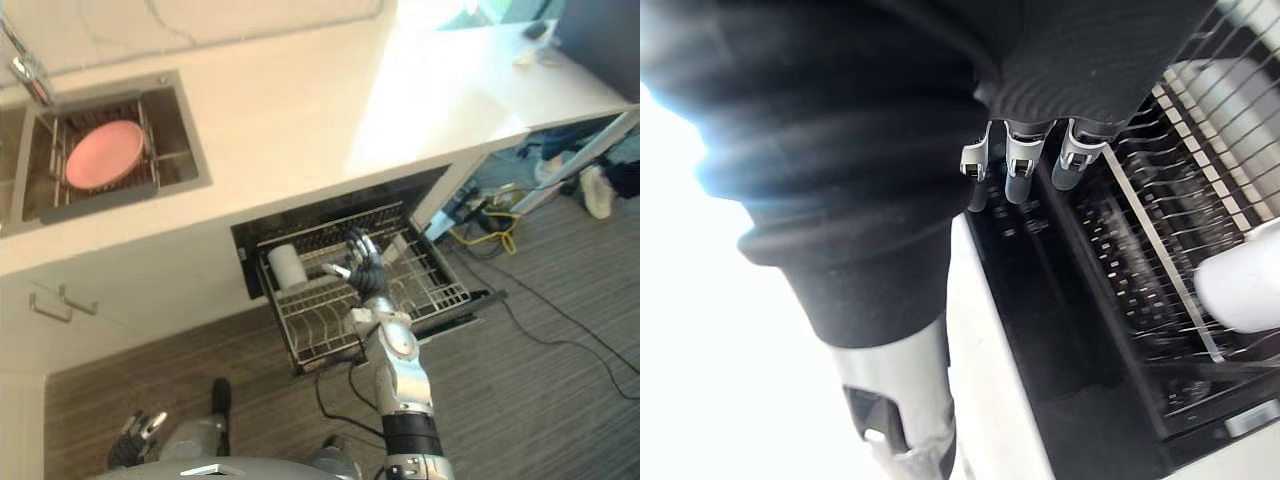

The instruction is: Walk over to the sink, pick up the cup, carry it to the dishwasher, place the cup inside the dishwasher, then close the dishwasher door

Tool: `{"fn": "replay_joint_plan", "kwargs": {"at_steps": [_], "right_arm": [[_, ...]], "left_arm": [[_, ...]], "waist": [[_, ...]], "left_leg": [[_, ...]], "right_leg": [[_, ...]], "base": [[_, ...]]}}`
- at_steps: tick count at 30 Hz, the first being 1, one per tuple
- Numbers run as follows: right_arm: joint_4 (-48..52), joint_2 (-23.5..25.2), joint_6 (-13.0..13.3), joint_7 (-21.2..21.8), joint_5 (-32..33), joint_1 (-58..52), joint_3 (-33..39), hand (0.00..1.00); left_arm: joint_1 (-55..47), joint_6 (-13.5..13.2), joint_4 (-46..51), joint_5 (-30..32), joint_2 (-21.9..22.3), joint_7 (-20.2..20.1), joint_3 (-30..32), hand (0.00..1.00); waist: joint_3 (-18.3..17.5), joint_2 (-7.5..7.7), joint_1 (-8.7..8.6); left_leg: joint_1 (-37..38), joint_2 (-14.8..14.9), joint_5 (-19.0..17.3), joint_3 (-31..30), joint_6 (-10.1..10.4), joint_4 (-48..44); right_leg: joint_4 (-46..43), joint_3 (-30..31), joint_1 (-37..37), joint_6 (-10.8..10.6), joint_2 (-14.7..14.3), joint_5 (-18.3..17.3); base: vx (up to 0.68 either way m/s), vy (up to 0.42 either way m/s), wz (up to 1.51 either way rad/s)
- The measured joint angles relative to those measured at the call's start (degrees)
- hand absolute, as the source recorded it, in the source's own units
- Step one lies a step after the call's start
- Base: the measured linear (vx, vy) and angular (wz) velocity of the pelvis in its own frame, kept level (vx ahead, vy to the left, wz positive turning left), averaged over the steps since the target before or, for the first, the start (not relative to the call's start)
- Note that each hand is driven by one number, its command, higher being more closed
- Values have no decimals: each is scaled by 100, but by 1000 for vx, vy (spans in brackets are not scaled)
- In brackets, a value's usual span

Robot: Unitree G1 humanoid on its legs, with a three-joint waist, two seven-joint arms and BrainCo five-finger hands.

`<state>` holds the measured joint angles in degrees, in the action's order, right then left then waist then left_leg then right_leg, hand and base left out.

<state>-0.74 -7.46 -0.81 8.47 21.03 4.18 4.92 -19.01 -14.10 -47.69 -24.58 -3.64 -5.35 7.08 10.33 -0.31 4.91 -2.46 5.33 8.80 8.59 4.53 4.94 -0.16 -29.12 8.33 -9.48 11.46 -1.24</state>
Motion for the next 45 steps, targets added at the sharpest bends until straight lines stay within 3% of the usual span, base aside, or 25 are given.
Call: {"fn": "replay_joint_plan", "kwargs": {"at_steps": [5,8,9,10,11,12,14,17,19,20,22,23,24,25,26,27,28,29,30,31,34,35,39,45], "right_arm": [[249,23,60,131,131,-5,-97,0],[373,16,116,71,131,-3,-121,0],[375,17,125,-18,112,-2,-128,0],[424,-14,126,-181,104,-5,-90,0],[441,-49,137,-250,105,-3,-1,0],[459,-224,250,-482,119,24,286,0],[459,-400,366,-652,171,90,633,0],[599,-426,508,-662,235,168,859,0],[782,-376,591,-650,371,168,848,0],[889,-300,594,-650,405,168,861,0],[908,-160,607,-650,407,161,873,0],[959,-172,582,-657,407,106,885,0],[1187,-156,520,-742,409,-67,950,0],[1633,-154,451,-878,410,-315,1143,0],[1850,-151,440,-916,413,-409,1237,0],[2045,-143,442,-985,458,-480,1366,0],[2059,102,441,-1021,474,-488,1431,0],[2118,173,445,-1028,537,-438,1450,0],[2209,178,576,-1023,636,-482,1578,0],[2219,204,565,-1029,687,-666,1592,0],[2212,201,725,-1030,681,-727,1591,0],[2213,200,748,-1040,681,-726,1587,0],[2226,202,747,-1272,680,-810,1457,0],[2256,249,746,-1304,637,-1010,1328,0]], "left_arm": [[-90,-4,-237,-29,40,201,220,0],[-120,9,-278,-218,225,207,762,0],[-187,9,-332,-252,268,160,944,0],[-216,15,-431,-254,264,82,1097,0],[-214,14,-485,-238,260,64,1137,0],[-215,-5,-601,-192,292,-48,1293,0],[-316,-40,-731,-32,374,-80,1414,0],[-611,-60,-806,220,571,-19,1422,0],[-634,-28,-816,225,722,-9,1396,0],[-536,-15,-815,233,748,-12,1311,0],[-343,30,-798,243,750,-10,1309,0],[-150,79,-746,247,754,-5,1274,0],[-11,106,-581,305,678,2,1177,0],[193,129,-437,453,555,9,1010,0],[328,139,-404,505,481,14,930,0],[511,166,-398,591,328,18,793,0],[589,176,-339,638,28,-7,772,0],[609,178,-234,633,-101,3,852,0],[623,269,-316,679,-137,37,785,0],[577,287,-303,681,-145,50,623,0],[445,272,-246,716,-86,-8,484,0],[443,271,-245,746,-75,-10,455,0],[373,276,-241,668,111,-140,408,0],[351,214,-242,594,259,-270,660,0]], "waist": [[-174,-67,75],[-225,-160,80],[-248,-189,98],[-263,-151,48],[-285,-134,17],[-310,-187,-32],[-307,-302,-56],[-350,-386,-22],[-350,-376,-23],[-335,-350,-43],[-323,-339,-79],[-314,-404,-206],[-305,-413,-367],[-269,-504,-510],[-183,-499,-621],[-83,-375,-755],[-53,375,-790],[-9,532,-722],[44,491,-652],[-2,537,-609],[28,348,-593],[17,356,-595],[-114,69,-587],[-203,31,-644]], "left_leg": [[64,8,25,-130,-10,-2],[-183,-59,142,-431,-33,-3],[-282,-25,8,-105,-185,2],[-282,-2,-283,692,-607,-12],[-244,-4,-447,1080,-846,-44],[-227,31,-648,1889,-1092,-44],[-145,113,-510,2347,-1003,-41],[-41,63,172,2258,-613,-39],[-65,-18,363,2259,-581,-38],[-105,-101,335,2261,-614,-34],[-126,-239,219,2228,-631,-8],[-176,-268,68,2008,-579,-19],[-276,-269,-118,1697,-544,-40],[-418,-219,-225,1229,-507,-9],[-507,-187,-255,937,-498,-1],[-588,-214,-481,558,-309,-2],[-823,-610,-722,483,-415,-959],[-1064,-715,-626,259,-940,-2036],[-1036,-744,-1435,-109,-745,-2483],[-823,-843,-1339,-127,-791,-2189],[-530,-900,-1029,-137,-931,-1583],[-486,-916,-1011,-133,-921,-1503],[-225,-1051,-779,-57,-899,-939],[189,-964,-240,55,-831,-42]], "right_leg": [[23,-134,184,2,-15,1],[-88,-542,183,-55,-26,-44],[-104,-784,244,-66,-22,-33],[42,-1144,437,-105,33,41],[145,-1347,544,-99,56,102],[202,-1791,772,-118,112,142],[118,-2016,1039,-207,144,52],[102,-2166,1389,-407,172,-91],[59,-2168,1383,-451,287,-138],[-20,-2164,1323,-365,396,-185],[-421,-2141,1196,142,573,-368],[-1242,-1676,898,829,754,-387],[-2054,-556,417,1169,774,-46],[-2571,583,34,1001,419,57],[-2632,936,-63,715,77,-324],[-2557,1291,-233,562,-412,-754],[-2186,1648,-559,785,-300,-1021],[-2132,1675,-730,655,-233,-1183],[-2040,1673,-427,471,-293,-1533],[-1814,1819,-261,597,-261,-1443],[-1397,1897,-237,753,-363,-1201],[-1278,1890,-227,734,-387,-1139],[-776,1870,-29,610,-365,-1044],[-633,1889,-30,458,-440,-953]], "base": [[-40,-22,13],[-64,-15,68],[-34,12,106],[-12,23,125],[50,100,190],[34,91,148],[40,132,157],[26,93,72],[-26,107,13],[-53,158,8],[-44,171,21],[0,192,82],[24,228,151],[33,168,175],[30,57,196],[65,10,170],[55,-21,124],[58,-4,70],[57,34,32],[72,72,30],[34,50,1],[-8,2,-7],[23,-28,-6],[7,-106,-10]]}}
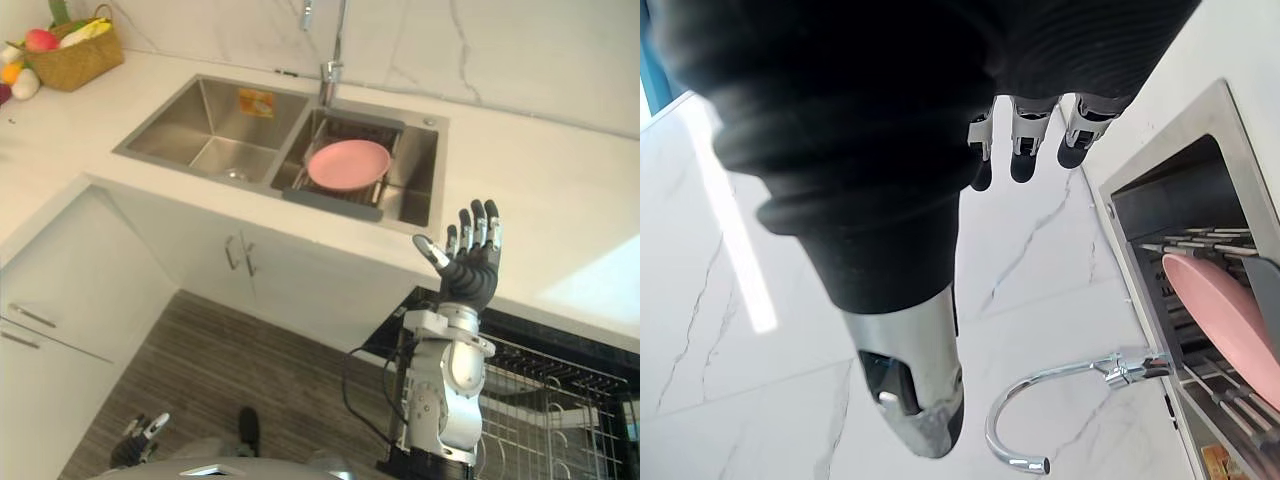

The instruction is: Walk over to the sink, pick up the cup, carry it to the dishwasher, place the cup inside the dishwasher, then close the dishwasher door

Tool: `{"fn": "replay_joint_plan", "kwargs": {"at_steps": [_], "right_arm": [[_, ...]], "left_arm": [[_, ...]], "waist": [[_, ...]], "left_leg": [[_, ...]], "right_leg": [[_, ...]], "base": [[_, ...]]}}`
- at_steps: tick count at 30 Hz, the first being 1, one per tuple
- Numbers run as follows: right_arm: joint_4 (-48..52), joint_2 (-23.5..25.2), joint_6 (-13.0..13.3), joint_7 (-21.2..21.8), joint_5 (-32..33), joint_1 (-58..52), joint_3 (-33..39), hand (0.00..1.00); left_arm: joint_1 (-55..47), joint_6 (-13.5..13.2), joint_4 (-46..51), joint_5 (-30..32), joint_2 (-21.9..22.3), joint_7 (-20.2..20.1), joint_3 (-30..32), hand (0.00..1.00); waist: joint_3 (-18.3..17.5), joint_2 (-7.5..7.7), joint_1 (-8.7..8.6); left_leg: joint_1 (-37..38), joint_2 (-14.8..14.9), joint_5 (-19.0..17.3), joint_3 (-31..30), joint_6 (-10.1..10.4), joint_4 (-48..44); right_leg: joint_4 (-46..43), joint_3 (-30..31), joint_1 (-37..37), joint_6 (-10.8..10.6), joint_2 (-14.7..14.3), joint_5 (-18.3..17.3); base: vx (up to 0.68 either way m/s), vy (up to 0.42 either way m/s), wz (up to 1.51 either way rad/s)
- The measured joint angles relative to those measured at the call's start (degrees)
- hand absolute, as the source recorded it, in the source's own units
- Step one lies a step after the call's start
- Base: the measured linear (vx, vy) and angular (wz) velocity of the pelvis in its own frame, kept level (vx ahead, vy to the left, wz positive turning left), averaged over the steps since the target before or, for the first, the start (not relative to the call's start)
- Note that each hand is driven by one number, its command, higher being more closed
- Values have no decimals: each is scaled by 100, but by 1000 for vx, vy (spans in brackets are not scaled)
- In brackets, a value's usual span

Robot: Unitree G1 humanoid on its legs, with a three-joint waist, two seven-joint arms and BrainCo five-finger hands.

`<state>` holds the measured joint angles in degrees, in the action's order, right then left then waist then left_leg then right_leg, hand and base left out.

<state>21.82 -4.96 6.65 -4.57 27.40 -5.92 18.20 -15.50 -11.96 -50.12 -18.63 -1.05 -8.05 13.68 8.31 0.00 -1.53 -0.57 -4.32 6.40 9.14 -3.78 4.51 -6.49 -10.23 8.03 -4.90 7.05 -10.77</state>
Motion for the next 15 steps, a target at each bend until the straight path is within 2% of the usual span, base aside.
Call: {"fn": "replay_joint_plan", "kwargs": {"at_steps": [3,4,10,15], "right_arm": [[209,41,-4,-246,-79,-110,7,0],[426,249,62,-873,-508,-503,111,0],[421,250,62,-864,-505,-503,98,0],[-99,211,242,-841,-407,-288,98,0]], "left_arm": [[-31,-67,0,-34,8,-49,31,0],[-216,-442,42,-382,433,-277,188,0],[-210,-436,40,-392,432,-302,132,0],[-176,-290,1,-616,115,-667,-438,0]], "waist": [[-89,25,-42],[-315,-105,-46],[-288,-67,-66],[-256,-13,-49]], "left_leg": [[23,36,-2,37,14,30],[65,143,-51,382,75,37],[67,143,-70,383,53,38],[36,200,-44,505,87,35]], "right_leg": [[9,18,9,-4,-25,5],[279,6,96,-10,-68,272],[260,9,66,3,-69,261],[252,193,-57,89,-112,218]], "base": [[-1,-73,-8],[-10,-31,-3],[0,0,0],[-9,-22,-13]]}}
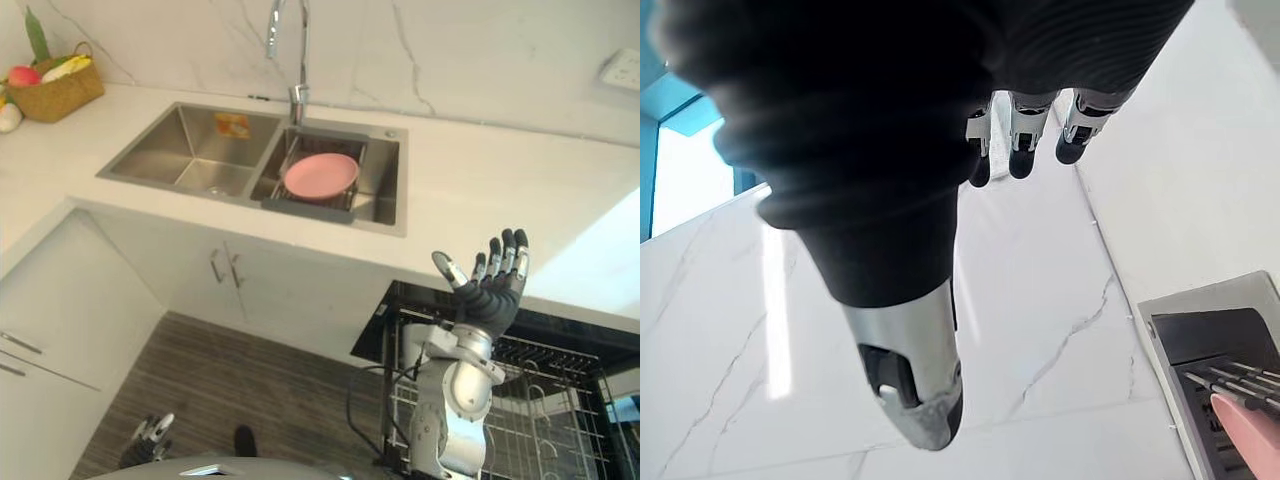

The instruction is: Walk over to the sink, pick up the cup, carry it to the dishwasher, place the cup inside the dishwasher, then close the dishwasher door

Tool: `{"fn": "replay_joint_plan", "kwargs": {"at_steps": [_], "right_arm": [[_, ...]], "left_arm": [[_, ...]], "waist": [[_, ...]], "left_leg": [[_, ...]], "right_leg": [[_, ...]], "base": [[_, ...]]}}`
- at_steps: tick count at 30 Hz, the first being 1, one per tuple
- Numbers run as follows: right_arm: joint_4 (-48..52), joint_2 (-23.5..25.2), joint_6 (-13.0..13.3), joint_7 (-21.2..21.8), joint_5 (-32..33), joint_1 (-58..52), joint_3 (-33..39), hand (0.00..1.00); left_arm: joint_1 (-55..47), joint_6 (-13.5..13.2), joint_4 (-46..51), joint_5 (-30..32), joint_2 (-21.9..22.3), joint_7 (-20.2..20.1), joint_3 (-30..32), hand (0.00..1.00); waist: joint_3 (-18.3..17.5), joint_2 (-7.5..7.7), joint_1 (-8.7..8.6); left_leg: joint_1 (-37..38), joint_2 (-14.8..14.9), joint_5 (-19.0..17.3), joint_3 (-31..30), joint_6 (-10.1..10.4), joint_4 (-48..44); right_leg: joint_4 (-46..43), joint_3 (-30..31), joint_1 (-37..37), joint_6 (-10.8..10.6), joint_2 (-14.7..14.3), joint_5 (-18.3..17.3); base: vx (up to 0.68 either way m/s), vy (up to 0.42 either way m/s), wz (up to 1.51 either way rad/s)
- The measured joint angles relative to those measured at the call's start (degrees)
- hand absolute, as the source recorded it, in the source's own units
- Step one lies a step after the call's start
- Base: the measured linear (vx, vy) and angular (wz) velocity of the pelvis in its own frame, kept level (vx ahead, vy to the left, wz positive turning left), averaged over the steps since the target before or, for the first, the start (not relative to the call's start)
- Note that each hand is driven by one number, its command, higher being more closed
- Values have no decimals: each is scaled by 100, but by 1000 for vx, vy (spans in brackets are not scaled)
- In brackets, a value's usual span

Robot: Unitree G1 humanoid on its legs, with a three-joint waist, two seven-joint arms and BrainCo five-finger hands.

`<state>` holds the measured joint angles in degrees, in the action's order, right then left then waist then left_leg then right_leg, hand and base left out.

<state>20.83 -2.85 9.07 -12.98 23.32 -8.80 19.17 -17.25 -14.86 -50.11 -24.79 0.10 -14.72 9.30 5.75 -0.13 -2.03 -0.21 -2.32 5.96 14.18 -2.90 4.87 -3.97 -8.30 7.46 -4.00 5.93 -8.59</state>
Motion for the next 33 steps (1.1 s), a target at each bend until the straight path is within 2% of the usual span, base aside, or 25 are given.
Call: {"fn": "replay_joint_plan", "kwargs": {"at_steps": [5,6,7,9,10,11,12,13,15,16,17,18,19,20,21,22,25,27,29,30,31,32,33], "right_arm": [[-224,-2,238,7,237,265,-42,0],[-223,-8,262,8,249,298,-65,0],[-204,-10,268,6,307,306,-117,0],[-191,-22,272,-11,332,357,-114,0],[-174,-114,270,-24,340,372,-111,0],[-149,-225,253,-46,341,374,-108,0],[-140,-267,247,-81,340,387,-98,0],[-130,-266,243,-220,339,510,-91,0],[-146,-251,229,-369,337,691,-81,0],[-149,-240,206,-480,332,845,-111,0],[-162,-252,188,-514,323,1003,-169,0],[-162,-274,185,-514,318,1082,-232,0],[-165,-280,180,-513,315,1177,-356,0],[-165,-276,168,-509,313,1209,-494,0],[-165,-272,168,-511,306,1256,-572,0],[-164,-257,170,-512,253,1312,-660,0],[-145,-250,175,-513,216,1313,-670,0],[-137,-246,173,-525,217,1300,-661,0],[-88,-230,166,-658,214,1292,-593,0],[-28,-224,133,-745,214,1289,-554,0],[41,-219,116,-764,210,1285,-559,0],[55,-214,117,-764,206,1283,-568,0],[56,-210,117,-761,203,1276,-593,0]], "left_arm": [[175,371,-68,-139,-323,-403,-332,0],[215,424,-64,-187,-371,-512,-385,0],[247,433,-59,-228,-468,-614,-438,0],[295,410,-41,-279,-523,-671,-420,0],[322,310,-21,-286,-506,-642,-394,0],[321,286,1,-310,-466,-625,-350,0],[321,289,0,-314,-444,-605,-324,0],[320,277,5,-318,-425,-579,-247,0],[324,298,3,-328,-422,-581,-258,0],[327,322,4,-328,-425,-616,-258,0],[298,311,0,-323,-395,-691,-259,0],[263,300,-15,-323,-353,-708,-266,0],[271,228,-49,-378,-279,-711,-189,0],[261,224,-56,-405,-306,-752,-240,0],[260,226,-62,-427,-353,-765,-276,0],[268,206,-88,-435,-424,-791,-274,0],[305,203,-182,-431,-519,-859,-281,0],[328,224,-268,-415,-577,-875,-302,0],[415,280,-415,-383,-623,-875,-343,0],[435,323,-450,-381,-677,-878,-471,0],[435,360,-444,-372,-727,-911,-629,0],[427,364,-439,-372,-749,-935,-746,0],[430,376,-419,-370,-766,-942,-891,0]], "waist": [[54,-2,-9],[154,36,5],[268,46,4],[430,18,-18],[546,-35,-43],[587,-78,-33],[598,-63,-35],[648,-7,-25],[650,-16,-15],[650,-17,-16],[674,-81,1],[701,-147,14],[800,-161,17],[779,-132,131],[798,-110,132],[821,-42,122],[773,39,102],[691,73,96],[675,89,83],[685,114,99],[694,130,92],[690,120,69],[661,71,29]], "left_leg": [[-96,134,-147,297,43,-246],[-221,220,-384,364,72,-692],[-484,439,-772,447,205,-1555],[-902,742,-1019,476,477,-2731],[-1164,962,-1045,484,538,-3496],[-1228,1042,-1019,471,644,-3774],[-1222,1032,-989,463,703,-3808],[-1287,990,-1054,435,879,-3888],[-1265,876,-1204,124,783,-3406],[-1253,752,-1025,-346,841,-2659],[-1071,726,-758,-909,1051,-1712],[-975,785,-758,-1141,1136,-1407],[-866,789,-514,-1163,1173,-1395],[-883,665,-656,-1088,1037,-1692],[-940,642,-739,-1064,899,-1905],[-1046,613,-944,-957,580,-2346],[-1104,563,-1503,-701,399,-2891],[-1064,503,-1599,-582,311,-2800],[-813,424,-1584,-463,240,-2476],[-499,342,-1566,-395,181,-2182],[-113,241,-1565,-341,97,-1892],[64,220,-1567,-321,88,-1759],[258,224,-1504,-289,67,-1612]], "right_leg": [[-86,299,-203,45,-71,26],[-165,371,-199,48,-103,17],[-251,437,-136,67,-129,-5],[-263,439,-28,142,-192,-72],[-281,440,77,152,-235,-112],[-295,464,172,160,-233,-153],[-292,475,203,164,-205,-168],[-270,537,283,170,-114,-179],[-265,646,297,132,-13,-202],[-231,775,299,94,59,-226],[-136,944,317,78,70,-239],[-84,1037,350,60,49,-251],[-7,1291,478,52,97,-335],[-53,1475,436,152,212,-427],[-177,1548,414,159,227,-429],[-350,1583,348,81,308,-470],[-420,1724,341,-54,469,-273],[-603,1706,167,-131,522,-100],[-1487,1690,-295,-225,537,0],[-2436,1651,-703,-429,593,138],[-3312,1665,-1033,-485,646,453],[-3651,1664,-1155,-482,640,431],[-3908,1556,-1323,-416,563,196]], "base": [[18,-30,-33],[27,-60,-36],[34,-46,-34],[-7,-21,-11],[-47,-28,-2],[0,0,0],[25,26,-8],[34,32,-10],[32,60,-19],[54,146,-36],[69,189,-48],[124,290,-68],[203,347,-93],[265,342,-91],[270,259,-84],[203,168,-44],[207,185,-47],[201,158,-39],[219,135,-30],[220,104,-26],[229,92,-22],[237,83,-12],[313,60,-5]]}}
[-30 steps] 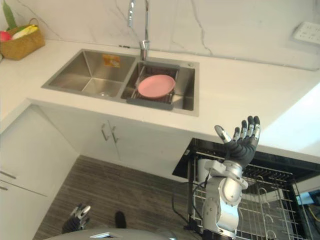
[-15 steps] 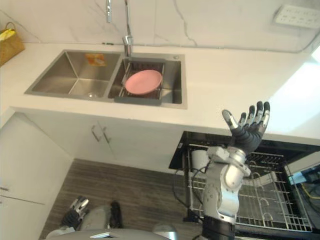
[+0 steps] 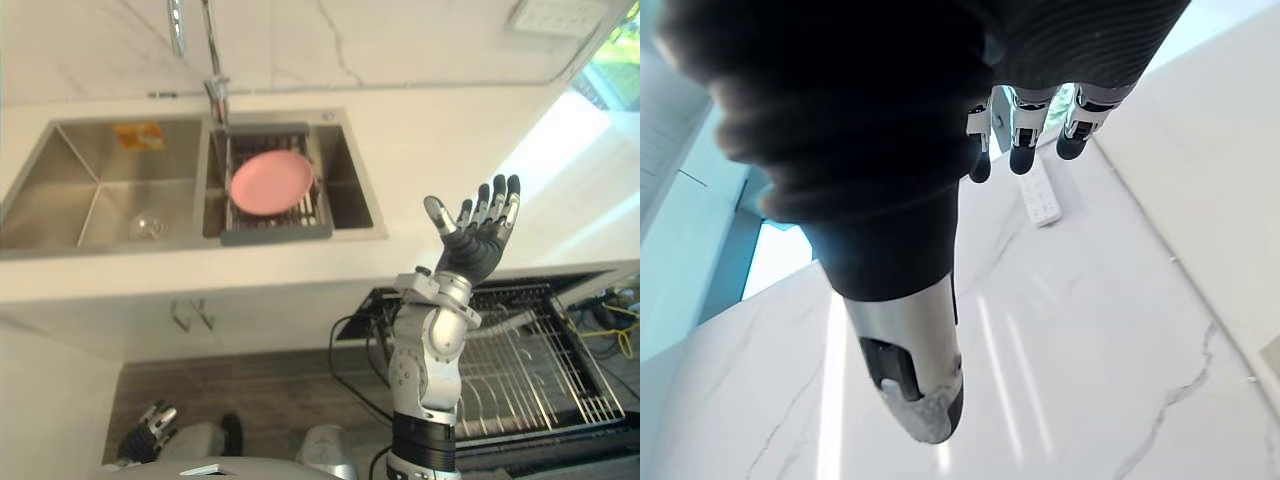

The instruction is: Walk over to the sink, pick up the cup, carry it to the dishwasher, place the cup inside the dishwasher, then close the dishwasher door

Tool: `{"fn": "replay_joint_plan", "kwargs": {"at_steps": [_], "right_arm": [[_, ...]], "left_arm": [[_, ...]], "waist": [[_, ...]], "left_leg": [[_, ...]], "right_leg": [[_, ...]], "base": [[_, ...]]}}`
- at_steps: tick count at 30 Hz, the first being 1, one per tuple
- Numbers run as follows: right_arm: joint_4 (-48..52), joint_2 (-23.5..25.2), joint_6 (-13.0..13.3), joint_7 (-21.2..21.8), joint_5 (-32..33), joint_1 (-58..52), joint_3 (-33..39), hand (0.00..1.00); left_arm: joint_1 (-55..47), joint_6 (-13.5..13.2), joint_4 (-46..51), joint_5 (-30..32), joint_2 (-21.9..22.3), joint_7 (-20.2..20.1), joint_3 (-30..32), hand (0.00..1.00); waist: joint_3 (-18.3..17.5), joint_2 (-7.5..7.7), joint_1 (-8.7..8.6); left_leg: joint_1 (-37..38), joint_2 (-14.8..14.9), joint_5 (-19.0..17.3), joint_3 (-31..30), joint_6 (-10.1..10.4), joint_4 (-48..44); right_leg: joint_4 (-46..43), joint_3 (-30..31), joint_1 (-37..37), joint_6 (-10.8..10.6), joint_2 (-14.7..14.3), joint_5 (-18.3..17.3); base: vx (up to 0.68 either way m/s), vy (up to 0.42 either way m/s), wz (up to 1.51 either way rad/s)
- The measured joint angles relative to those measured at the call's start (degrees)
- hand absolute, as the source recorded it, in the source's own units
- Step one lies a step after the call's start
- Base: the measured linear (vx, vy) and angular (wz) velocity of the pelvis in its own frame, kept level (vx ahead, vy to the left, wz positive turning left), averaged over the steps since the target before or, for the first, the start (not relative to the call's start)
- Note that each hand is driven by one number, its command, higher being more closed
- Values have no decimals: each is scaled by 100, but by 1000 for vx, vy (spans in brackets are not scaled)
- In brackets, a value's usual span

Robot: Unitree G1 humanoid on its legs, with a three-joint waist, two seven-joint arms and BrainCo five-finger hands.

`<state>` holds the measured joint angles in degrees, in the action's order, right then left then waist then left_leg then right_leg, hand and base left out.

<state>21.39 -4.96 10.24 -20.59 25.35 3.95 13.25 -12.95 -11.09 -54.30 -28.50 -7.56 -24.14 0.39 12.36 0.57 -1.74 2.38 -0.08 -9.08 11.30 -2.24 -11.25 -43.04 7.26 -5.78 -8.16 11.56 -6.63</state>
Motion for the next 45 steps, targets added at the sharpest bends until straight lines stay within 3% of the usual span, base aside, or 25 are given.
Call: {"fn": "replay_joint_plan", "kwargs": {"at_steps": [1,3,4,5,6,7,10,14,15,25,28,30,32,33,35,38,40,43,45], "right_arm": [[0,-3,3,4,1,-45,-24,0],[-4,0,3,3,4,-59,-24,0],[-4,-3,14,7,7,-52,-17,0],[-4,-2,63,18,19,-51,-22,0],[-7,-23,111,38,19,-43,-24,0],[-140,-158,138,63,26,-48,-5,0],[-205,-174,140,64,26,-55,49,0],[-157,-174,173,212,2,-56,28,0],[18,-249,77,1012,-99,-19,-236,0],[25,-246,78,1066,-88,-140,-107,0],[49,-234,82,1190,-48,-258,-30,0],[203,-229,82,1203,-20,-529,174,0],[320,-235,82,1272,-40,-539,226,0],[382,-243,81,1339,-69,-556,260,0],[414,-251,64,1424,-127,-552,294,0],[413,-353,-198,1437,-607,-548,294,0],[386,-521,-429,1475,-1259,-550,282,0],[350,-715,-555,1680,-1938,-543,258,0],[351,-889,-578,1871,-2394,-516,221,0]], "left_arm": [[19,23,40,0,0,4,-134,0],[87,85,156,6,10,-3,-183,0],[112,107,221,35,5,-2,-204,0],[78,112,259,71,-48,-6,-229,0],[70,112,275,100,-66,-1,-229,0],[50,115,206,183,99,3,-251,0],[2,83,216,265,239,-2,-339,0],[20,7,208,397,188,6,-321,0],[31,-69,194,389,191,394,-47,0],[69,-139,236,387,157,552,173,0],[116,-117,342,395,79,783,326,0],[136,46,367,397,58,953,541,0],[90,146,294,442,65,1039,613,0],[52,148,237,501,69,1037,619,0],[37,113,154,522,-9,1013,621,0],[43,47,89,742,-27,963,571,0],[37,-17,37,826,100,949,558,0],[37,-143,-38,865,133,937,491,0],[37,-158,-38,915,121,874,440,0]], "waist": [[-117,5,-38],[-121,-10,-33],[-150,63,-32],[-155,100,-30],[-140,121,-35],[-133,-162,-29],[-203,-398,-58],[-180,-310,-30],[-145,-87,166],[-59,64,230],[36,226,237],[120,324,234],[122,301,277],[116,214,308],[67,293,275],[24,289,169],[47,118,176],[18,8,166],[7,29,181]], "left_leg": [[151,66,23,63,18,125],[198,133,44,99,50,128],[274,156,2,124,114,-2],[373,116,-126,108,254,-130],[461,68,-277,90,324,-226],[561,302,-544,-52,367,-374],[736,456,-753,-195,385,-226],[882,504,-741,-187,405,44],[816,254,-592,-191,318,248],[600,269,-553,-333,328,125],[368,293,-593,-259,373,-117],[255,391,-685,-123,371,-344],[246,525,-738,71,396,-356],[258,612,-777,130,402,-333],[282,616,-821,123,445,-342],[332,687,-677,97,582,-166],[489,660,-537,121,623,54],[628,653,-444,138,650,254],[721,647,-438,148,651,349]], "right_leg": [[134,-343,-306,117,-186,-442],[785,-828,-553,303,-393,-586],[1785,-1347,-615,695,-466,-239],[2430,-1524,-520,856,-469,535],[2627,-1588,-490,780,-479,803],[2661,-1598,-261,804,-721,771],[3027,-1500,-49,786,-1018,801],[4001,-1406,382,757,-1185,1300],[4769,-1400,599,664,-983,1787],[4765,-1644,505,675,-941,1809],[4764,-1659,350,647,-916,1875],[4776,-1759,377,597,-924,1843],[4780,-2157,404,446,-896,1537],[4721,-2377,386,515,-890,1533],[4664,-2413,463,593,-817,1645],[4721,-2546,512,650,-896,1665],[4765,-2568,592,661,-886,1674],[4767,-2672,695,661,-871,1673],[4771,-2684,768,658,-864,1672]], "base": [[259,42,-6],[259,-48,-13],[310,-110,-20],[271,-108,-22],[269,-95,-31],[240,-86,-36],[142,-60,-39],[-13,-4,-17],[0,0,0],[-10,0,10],[-8,2,4],[-59,6,14],[-78,-13,-28],[-12,-21,-37],[87,-41,-10],[101,-61,12],[81,4,7],[34,41,16],[-16,55,13]]}}
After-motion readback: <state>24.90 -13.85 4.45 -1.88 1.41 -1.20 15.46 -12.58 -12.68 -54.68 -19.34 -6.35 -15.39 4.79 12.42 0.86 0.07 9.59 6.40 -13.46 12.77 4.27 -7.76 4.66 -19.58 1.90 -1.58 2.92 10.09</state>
